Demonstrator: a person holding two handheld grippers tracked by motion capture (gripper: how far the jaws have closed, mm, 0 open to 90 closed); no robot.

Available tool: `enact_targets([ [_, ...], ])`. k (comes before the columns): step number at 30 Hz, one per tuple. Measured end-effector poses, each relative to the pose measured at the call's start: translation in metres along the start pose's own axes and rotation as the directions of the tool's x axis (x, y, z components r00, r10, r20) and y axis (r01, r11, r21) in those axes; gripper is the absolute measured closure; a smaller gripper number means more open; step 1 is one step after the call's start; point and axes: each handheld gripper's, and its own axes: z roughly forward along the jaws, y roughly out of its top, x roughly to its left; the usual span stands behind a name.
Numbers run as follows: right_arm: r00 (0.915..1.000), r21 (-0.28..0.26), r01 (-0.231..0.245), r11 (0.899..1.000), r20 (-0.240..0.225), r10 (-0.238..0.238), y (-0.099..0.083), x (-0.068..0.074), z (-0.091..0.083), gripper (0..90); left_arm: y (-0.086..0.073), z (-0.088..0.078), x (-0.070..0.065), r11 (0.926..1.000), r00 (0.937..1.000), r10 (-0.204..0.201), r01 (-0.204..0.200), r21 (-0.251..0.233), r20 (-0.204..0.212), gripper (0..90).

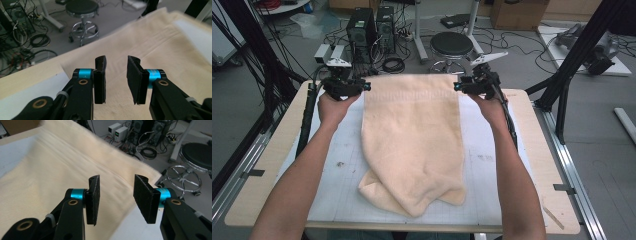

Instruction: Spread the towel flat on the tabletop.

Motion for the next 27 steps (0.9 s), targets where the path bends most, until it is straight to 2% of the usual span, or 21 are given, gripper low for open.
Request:
enact_targets([
  [1,1.0000,0.000,0.000,1.000,0.000,0.000,0.000,0.000,0.000,57.3,-0.007,0.003,-0.001,0.9994,0.9996,0.027,-0.027,0.021,-0.003,68.0],
  [2,0.9988,0.042,0.042,0.998,-0.028,-0.041,-0.011,0.010,0.008,57.0,-0.017,0.004,-0.001,0.9988,0.9994,0.033,-0.034,0.037,0.009,65.7],
  [3,0.9988,0.042,0.042,0.998,-0.028,-0.041,-0.011,0.010,0.008,57.0,-0.027,0.006,-0.001,0.9985,0.9993,0.030,-0.031,0.045,0.022,65.7],
  [4,0.9973,0.050,0.043,0.998,-0.062,-0.040,-0.025,0.019,0.010,57.1,-0.037,0.007,-0.002,0.9978,0.9989,0.030,-0.032,0.059,0.035,64.3],
  [6,0.9955,0.058,0.051,0.997,-0.083,-0.046,-0.041,0.030,0.009,56.3,-0.059,0.007,-0.008,0.9956,0.9973,0.044,-0.049,0.080,0.059,62.3],
  [7,0.9946,0.070,0.053,0.996,-0.094,-0.046,-0.046,0.033,0.008,55.9,-0.065,0.006,-0.010,0.9957,0.9967,0.044,-0.049,0.078,0.068,61.9],
  [8,0.9933,0.067,0.069,0.995,-0.097,-0.062,-0.053,0.039,0.006,55.9,-0.079,0.001,-0.017,0.9971,0.9946,0.041,-0.047,0.060,0.095,61.9],
  [10,0.9913,0.064,0.075,0.995,-0.113,-0.067,-0.065,0.048,-0.001,55.3,-0.085,-0.002,-0.021,0.9971,0.9932,0.048,-0.054,0.053,0.107,60.6],
  [12,0.9883,0.058,0.084,0.995,-0.132,-0.076,-0.077,0.057,-0.008,54.6,-0.095,-0.011,-0.029,0.9952,0.9888,0.071,-0.079,0.057,0.131,59.5],
  [14,0.9856,0.054,0.096,0.994,-0.145,-0.088,-0.087,0.068,-0.016,53.4,-0.109,-0.027,-0.041,0.9955,0.9825,0.091,-0.094,0.011,0.162,57.9],
  [16,0.9835,0.042,0.100,0.994,-0.155,-0.093,-0.091,0.073,-0.020,53.4,-0.113,-0.032,-0.045,0.9953,0.9810,0.094,-0.096,0.008,0.170,56.4],
  [17,0.9789,0.051,0.131,0.990,-0.165,-0.121,-0.100,0.085,-0.028,52.2,-0.119,-0.039,-0.049,0.9946,0.9770,0.101,-0.104,0.005,0.188,56.2],
  [18,0.9789,0.051,0.131,0.990,-0.165,-0.121,-0.100,0.085,-0.028,52.2,-0.122,-0.042,-0.053,0.9937,0.9758,0.110,-0.112,0.000,0.189,56.2],
  [19,0.9759,0.039,0.136,0.990,-0.178,-0.127,-0.108,0.093,-0.034,51.8,-0.128,-0.049,-0.058,0.9920,0.9738,0.124,-0.126,0.002,0.191,54.2],
  [20,0.9753,0.044,0.129,0.991,-0.186,-0.119,-0.111,0.097,-0.037,50.9,-0.138,-0.060,-0.065,0.9906,0.9682,0.136,-0.136,-0.017,0.210,54.0],
  [21,0.9753,0.044,0.129,0.991,-0.186,-0.119,-0.111,0.097,-0.037,50.9,-0.138,-0.060,-0.065,0.9906,0.9682,0.136,-0.136,-0.017,0.210,53.9],
  [22,0.9739,0.026,0.133,0.991,-0.189,-0.126,-0.118,0.104,-0.043,50.5,-0.149,-0.070,-0.071,0.9894,0.9657,0.145,-0.142,-0.031,0.215,53.9],
  [23,0.9724,0.020,0.135,0.991,-0.195,-0.129,-0.123,0.108,-0.046,50.4,-0.149,-0.070,-0.071,0.9894,0.9657,0.145,-0.142,-0.031,0.215,54.1],
  [24,0.9716,0.027,0.140,0.990,-0.196,-0.132,-0.125,0.110,-0.048,50.3,-0.159,-0.076,-0.075,0.9910,0.9622,0.134,-0.130,-0.031,0.237,54.2],
  [26,0.9661,0.022,0.153,0.988,-0.213,-0.145,-0.133,0.118,-0.051,50.3,-0.168,-0.080,-0.079,0.9894,0.9538,0.142,-0.145,-0.008,0.265,55.7],
  [27,0.9661,0.022,0.153,0.988,-0.213,-0.145,-0.133,0.118,-0.051,50.3,-0.168,-0.080,-0.079,0.9894,0.9538,0.142,-0.145,-0.008,0.265,56.2],
])
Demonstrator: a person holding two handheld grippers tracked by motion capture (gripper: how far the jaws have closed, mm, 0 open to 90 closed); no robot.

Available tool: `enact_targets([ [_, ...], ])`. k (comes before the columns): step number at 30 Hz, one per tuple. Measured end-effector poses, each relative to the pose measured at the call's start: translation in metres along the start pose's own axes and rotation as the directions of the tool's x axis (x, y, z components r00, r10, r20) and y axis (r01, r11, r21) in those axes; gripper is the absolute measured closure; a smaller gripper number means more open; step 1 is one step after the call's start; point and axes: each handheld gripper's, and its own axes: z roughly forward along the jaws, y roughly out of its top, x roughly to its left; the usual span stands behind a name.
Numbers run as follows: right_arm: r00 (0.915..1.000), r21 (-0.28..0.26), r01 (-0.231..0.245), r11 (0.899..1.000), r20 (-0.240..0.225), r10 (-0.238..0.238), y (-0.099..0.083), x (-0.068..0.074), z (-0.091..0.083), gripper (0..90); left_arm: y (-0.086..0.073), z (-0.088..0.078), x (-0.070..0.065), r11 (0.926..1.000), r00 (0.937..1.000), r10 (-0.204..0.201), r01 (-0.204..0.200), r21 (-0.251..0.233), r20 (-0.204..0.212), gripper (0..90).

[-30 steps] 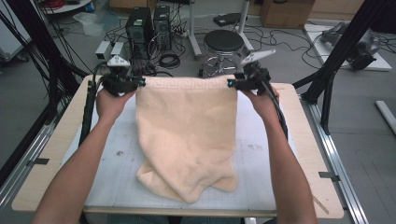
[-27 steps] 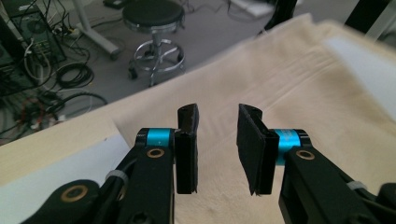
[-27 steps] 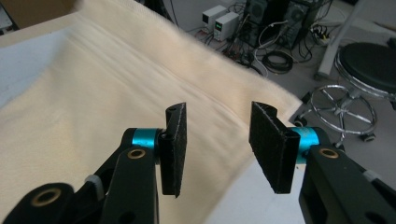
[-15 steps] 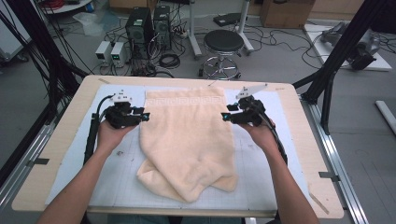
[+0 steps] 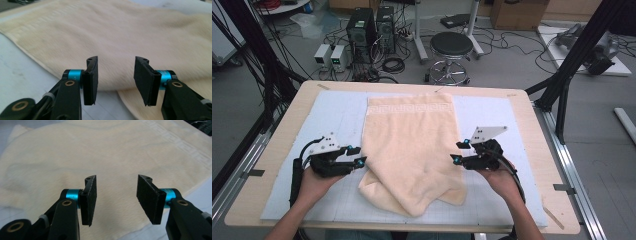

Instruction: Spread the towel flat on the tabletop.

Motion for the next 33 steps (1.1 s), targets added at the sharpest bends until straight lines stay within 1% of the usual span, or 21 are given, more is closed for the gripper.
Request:
enact_targets([
  [1,0.9997,0.007,0.020,1.000,-0.016,-0.020,-0.008,0.010,0.001,50.2,-0.007,-0.003,-0.008,0.9998,0.9991,0.012,-0.012,0.016,0.040,56.3],
  [5,0.9972,-0.001,0.037,0.999,-0.065,-0.037,-0.021,0.027,0.000,49.3,-0.013,-0.005,-0.019,0.9989,0.9963,0.036,-0.038,0.027,0.078,57.3],
  [7,0.9946,-0.001,0.050,0.999,-0.091,-0.050,-0.026,0.034,0.002,48.4,-0.015,-0.002,-0.023,0.9957,0.9937,0.077,-0.081,0.044,0.081,56.6],
  [9,0.9909,0.010,0.075,0.997,-0.112,-0.074,-0.028,0.041,0.006,46.9,-0.013,0.011,-0.024,0.9901,0.9927,0.104,-0.109,0.089,0.061,55.2],
  [10,0.9884,0.018,0.086,0.996,-0.127,-0.083,-0.028,0.043,0.008,46.6,-0.013,0.011,-0.024,0.9901,0.9927,0.104,-0.109,0.089,0.061,53.8],
  [11,0.9857,0.021,0.095,0.995,-0.142,-0.091,-0.028,0.045,0.011,45.9,-0.010,0.021,-0.022,0.9894,0.9929,0.102,-0.108,0.097,0.061,52.2],
  [12,0.9825,0.028,0.109,0.994,-0.155,-0.103,-0.027,0.046,0.014,45.0,-0.010,0.021,-0.022,0.9894,0.9929,0.102,-0.108,0.097,0.061,51.1],
  [13,0.9807,0.040,0.118,0.992,-0.162,-0.110,-0.027,0.047,0.017,44.9,-0.006,0.034,-0.021,0.9867,0.9911,0.110,-0.118,0.111,0.075,50.4],
  [14,0.9794,0.052,0.129,0.990,-0.163,-0.119,-0.026,0.047,0.022,45.4,-0.006,0.034,-0.021,0.9867,0.9911,0.110,-0.118,0.111,0.075,50.0],
  [15,0.9783,0.064,0.136,0.989,-0.166,-0.124,-0.026,0.047,0.026,48.2,-0.005,0.038,-0.021,0.9866,0.9910,0.107,-0.116,0.115,0.081,50.8],
  [16,0.9776,0.078,0.141,0.987,-0.169,-0.126,-0.025,0.046,0.030,56.6,-0.004,0.047,-0.021,0.9851,0.9887,0.106,-0.119,0.125,0.106,55.7],
  [18,0.9717,0.101,0.156,0.983,-0.194,-0.134,-0.024,0.044,0.037,78.4,-0.003,0.050,-0.021,0.9828,0.9863,0.112,-0.127,0.133,0.121,77.1],
  [20,0.9694,0.106,0.160,0.981,-0.204,-0.136,-0.019,0.040,0.040,83.3,0.000,0.053,-0.020,0.9854,0.9886,0.094,-0.109,0.131,0.118,88.7],
  [22,0.9727,0.082,0.138,0.987,-0.199,-0.119,-0.012,0.034,0.037,83.4,0.007,0.049,-0.011,0.9937,0.9960,0.052,-0.059,0.095,0.073,89.0],
  [24,0.9782,0.056,0.127,0.990,-0.173,-0.116,-0.002,0.028,0.032,83.2,0.013,0.044,-0.002,0.9989,0.9996,0.018,-0.019,0.044,0.021,89.2],
  [25,0.9817,0.046,0.124,0.991,-0.151,-0.116,0.003,0.024,0.031,83.0,0.013,0.044,-0.002,0.9989,0.9996,0.018,-0.019,0.044,0.021,89.3],
  [27,0.9892,0.046,0.100,0.994,-0.112,-0.095,0.013,0.014,0.030,82.7,0.027,0.044,0.015,0.9983,0.9975,-0.056,0.055,-0.021,-0.043,89.3],
  [28,0.9921,0.035,0.087,0.996,-0.093,-0.084,0.018,0.007,0.031,82.8,0.027,0.044,0.015,0.9983,0.9975,-0.056,0.055,-0.021,-0.043,89.3],
  [29,0.9944,0.034,0.070,0.997,-0.081,-0.067,0.023,0.000,0.033,82.7,0.036,0.048,0.026,0.9949,0.9937,-0.094,0.091,-0.044,-0.061,89.3],
  [31,0.9975,0.064,0.063,0.996,-0.036,-0.061,0.030,-0.013,0.038,82.6,0.044,0.056,0.034,0.9951,0.9905,-0.095,0.092,-0.037,-0.099,89.3],
  [33,0.9998,0.087,0.010,0.996,-0.020,-0.008,0.031,-0.032,0.047,81.5,0.045,0.058,0.038,0.9946,0.9894,-0.102,0.100,-0.030,-0.103,89.3],
])
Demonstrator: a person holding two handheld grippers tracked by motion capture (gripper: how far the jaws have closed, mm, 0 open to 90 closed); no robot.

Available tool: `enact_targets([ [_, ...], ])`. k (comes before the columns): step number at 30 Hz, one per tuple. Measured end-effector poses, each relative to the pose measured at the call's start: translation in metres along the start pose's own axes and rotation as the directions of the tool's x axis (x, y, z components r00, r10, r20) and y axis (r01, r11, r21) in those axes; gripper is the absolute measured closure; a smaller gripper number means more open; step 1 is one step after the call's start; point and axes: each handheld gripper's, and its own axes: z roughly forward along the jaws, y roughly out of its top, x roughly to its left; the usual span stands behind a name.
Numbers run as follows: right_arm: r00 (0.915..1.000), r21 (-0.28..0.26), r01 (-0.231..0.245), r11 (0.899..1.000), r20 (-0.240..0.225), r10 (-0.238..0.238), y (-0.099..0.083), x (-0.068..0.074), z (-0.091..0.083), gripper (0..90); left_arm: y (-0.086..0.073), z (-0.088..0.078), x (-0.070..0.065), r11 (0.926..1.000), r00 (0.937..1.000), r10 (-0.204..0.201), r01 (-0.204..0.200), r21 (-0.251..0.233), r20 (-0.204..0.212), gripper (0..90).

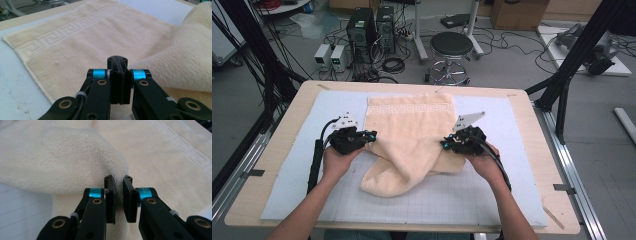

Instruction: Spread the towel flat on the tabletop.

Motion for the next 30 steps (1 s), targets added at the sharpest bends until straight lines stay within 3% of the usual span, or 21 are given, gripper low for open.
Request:
enact_targets([
  [1,0.9995,0.013,-0.029,0.999,0.011,0.029,-0.001,-0.009,0.006,80.7,0.001,0.008,0.008,0.9993,0.9993,-0.030,0.031,0.020,-0.023,88.2],
  [4,0.9926,0.039,-0.119,0.992,0.030,0.117,-0.011,-0.030,0.022,71.5,-0.001,0.013,0.014,0.9972,0.9973,-0.060,0.062,0.042,-0.041,75.9],
  [5,0.9893,0.037,-0.144,0.989,0.030,0.143,-0.014,-0.034,0.023,68.5,-0.003,0.011,0.016,0.9953,0.9983,-0.051,0.053,0.082,-0.027,73.4],
  [7,0.9884,0.017,-0.147,0.989,0.040,0.147,-0.015,-0.033,0.018,64.4,-0.004,0.008,0.015,0.9952,0.9994,-0.033,0.034,0.092,-0.009,68.9],
  [10,0.9910,-0.035,-0.120,0.992,0.056,0.121,-0.012,-0.027,0.003,62.9,-0.005,-0.001,0.007,0.9962,0.9989,0.001,-0.005,0.087,0.047,66.9],
  [11,0.9916,-0.060,-0.114,0.992,0.055,0.117,-0.011,-0.023,-0.005,62.3,-0.007,-0.007,-0.002,0.9959,0.9955,0.017,-0.026,0.086,0.093,66.3],
  [13,0.9918,-0.076,-0.115,0.990,0.048,0.118,-0.011,-0.020,-0.011,62.3,-0.007,-0.009,-0.007,0.9953,0.9932,0.029,-0.039,0.088,0.113,65.8],
  [14,0.9953,-0.103,-0.087,0.991,0.033,0.091,-0.010,-0.010,-0.022,62.3,-0.009,-0.012,-0.013,0.9957,0.9903,0.043,-0.053,0.076,0.132,65.0],
  [16,0.9970,-0.106,-0.065,0.992,0.036,0.069,-0.009,-0.004,-0.026,61.7,-0.013,-0.018,-0.023,0.9949,0.9832,0.062,-0.074,0.068,0.172,64.0],
  [17,0.9994,-0.118,-0.028,0.993,0.018,0.030,-0.009,0.010,-0.035,61.3,-0.016,-0.022,-0.033,0.9945,0.9734,0.065,-0.082,0.066,0.220,60.9],
  [18,0.9999,-0.118,-0.012,0.993,0.008,0.014,-0.010,0.015,-0.037,60.6,-0.016,-0.022,-0.033,0.9945,0.9734,0.065,-0.082,0.066,0.220,59.5],
  [20,0.9997,-0.123,0.016,0.992,-0.015,-0.018,-0.013,0.028,-0.040,59.9,-0.018,-0.024,-0.043,0.9943,0.9615,0.077,-0.094,0.052,0.264,57.1],
  [22,0.9990,-0.119,0.032,0.992,-0.027,-0.036,-0.014,0.034,-0.039,58.9,-0.019,-0.022,-0.051,0.9912,0.9465,0.096,-0.119,0.058,0.308,55.2],
  [23,0.9959,-0.071,0.087,0.994,-0.020,-0.088,-0.017,0.045,-0.033,57.5,-0.020,-0.018,-0.056,0.9866,0.9431,0.113,-0.144,0.076,0.313,52.8],
  [24,0.9959,-0.071,0.087,0.994,-0.020,-0.088,-0.017,0.045,-0.033,57.5,-0.021,-0.015,-0.059,0.9821,0.9402,0.129,-0.165,0.091,0.315,52.8],
  [26,0.9950,-0.030,0.090,0.995,-0.041,-0.091,-0.023,0.049,-0.015,54.4,-0.026,0.000,-0.064,0.9715,0.9428,0.133,-0.185,0.148,0.306,50.3],
  [28,0.9965,0.010,0.075,0.997,-0.038,-0.074,-0.027,0.046,-0.001,53.8,-0.028,0.004,-0.063,0.9709,0.9431,0.122,-0.178,0.160,0.309,50.8],
  [30,0.9973,0.027,0.070,0.997,-0.020,-0.070,-0.029,0.042,0.011,58.4,-0.032,0.014,-0.064,0.9705,0.9383,0.104,-0.169,0.172,0.330,62.8],
])
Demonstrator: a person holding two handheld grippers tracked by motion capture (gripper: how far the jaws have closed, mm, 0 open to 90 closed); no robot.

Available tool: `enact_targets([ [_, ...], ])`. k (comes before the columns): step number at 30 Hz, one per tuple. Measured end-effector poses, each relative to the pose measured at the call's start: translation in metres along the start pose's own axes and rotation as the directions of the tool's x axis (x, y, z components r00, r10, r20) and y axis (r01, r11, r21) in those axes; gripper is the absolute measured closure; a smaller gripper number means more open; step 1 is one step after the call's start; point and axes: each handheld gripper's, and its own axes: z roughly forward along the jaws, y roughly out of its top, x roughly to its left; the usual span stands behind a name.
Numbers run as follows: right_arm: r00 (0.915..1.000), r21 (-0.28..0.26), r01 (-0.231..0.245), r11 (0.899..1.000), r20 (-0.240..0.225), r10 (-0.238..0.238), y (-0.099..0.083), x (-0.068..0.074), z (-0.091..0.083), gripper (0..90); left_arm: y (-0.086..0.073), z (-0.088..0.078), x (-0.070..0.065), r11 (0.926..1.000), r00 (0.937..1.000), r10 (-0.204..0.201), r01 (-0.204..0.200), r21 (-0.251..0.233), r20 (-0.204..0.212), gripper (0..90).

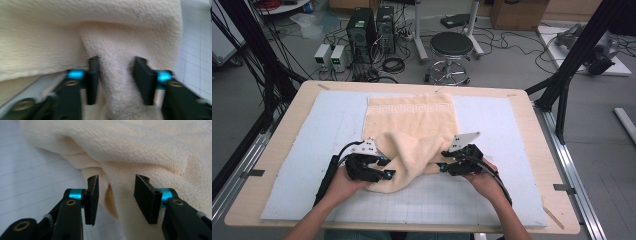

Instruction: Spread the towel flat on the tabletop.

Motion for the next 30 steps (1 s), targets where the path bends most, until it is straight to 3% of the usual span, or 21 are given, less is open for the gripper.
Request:
enact_targets([
  [2,0.9993,0.014,0.003,1.000,0.038,-0.003,0.000,-0.004,0.010,65.1,0.000,0.003,0.000,0.9999,0.9999,0.010,-0.010,0.008,-0.010,70.8],
  [4,0.9977,0.006,0.022,1.000,0.064,-0.023,0.001,-0.008,0.015,75.2,0.001,0.006,-0.001,0.9999,0.9998,0.010,-0.010,-0.003,-0.015,73.2],
  [8,0.9987,-0.007,0.003,1.000,0.051,-0.003,0.003,-0.014,0.016,83.3,0.003,0.000,0.000,0.9995,0.9992,-0.012,0.011,-0.028,-0.038,76.0],
  [12,0.9988,-0.041,0.013,0.999,0.048,-0.011,0.007,-0.010,-0.001,85.6,0.006,-0.022,-0.007,0.9935,0.9984,-0.035,0.030,-0.110,-0.044,77.1],
  [16,0.9984,-0.086,0.018,0.996,0.055,-0.013,0.012,-0.004,-0.024,85.9,0.009,-0.037,-0.013,0.9896,0.9982,-0.041,0.035,-0.140,-0.043,77.5],
  [17,0.9982,-0.098,0.023,0.995,0.058,-0.017,0.013,-0.002,-0.030,85.9,0.011,-0.048,-0.018,0.9859,0.9985,-0.043,0.037,-0.163,-0.034,77.5],
  [21,0.9978,-0.130,0.043,0.991,0.055,-0.036,0.018,0.004,-0.049,85.8,0.014,-0.065,-0.026,0.9815,0.9994,-0.033,0.030,-0.189,-0.009,77.4],
  [24,0.9962,-0.134,0.068,0.989,0.064,-0.060,0.026,0.008,-0.064,85.9,0.017,-0.076,-0.030,0.9823,0.9996,-0.020,0.016,-0.187,-0.017,77.3],
  [26,0.9958,-0.116,0.058,0.992,0.078,-0.049,0.028,0.003,-0.061,85.9,0.017,-0.074,-0.024,0.9855,0.9988,-0.029,0.022,-0.168,-0.040,77.1],
  [29,0.9953,-0.087,0.039,0.995,0.092,-0.031,0.027,-0.006,-0.052,85.9,0.013,-0.064,-0.006,0.9878,0.9930,-0.085,0.073,-0.138,-0.082,75.8],
  [30,0.9943,-0.047,-0.001,0.999,0.106,0.006,0.024,-0.021,-0.036,85.9,0.012,-0.057,0.004,0.9886,0.9879,-0.103,0.089,-0.122,-0.116,75.4],
])
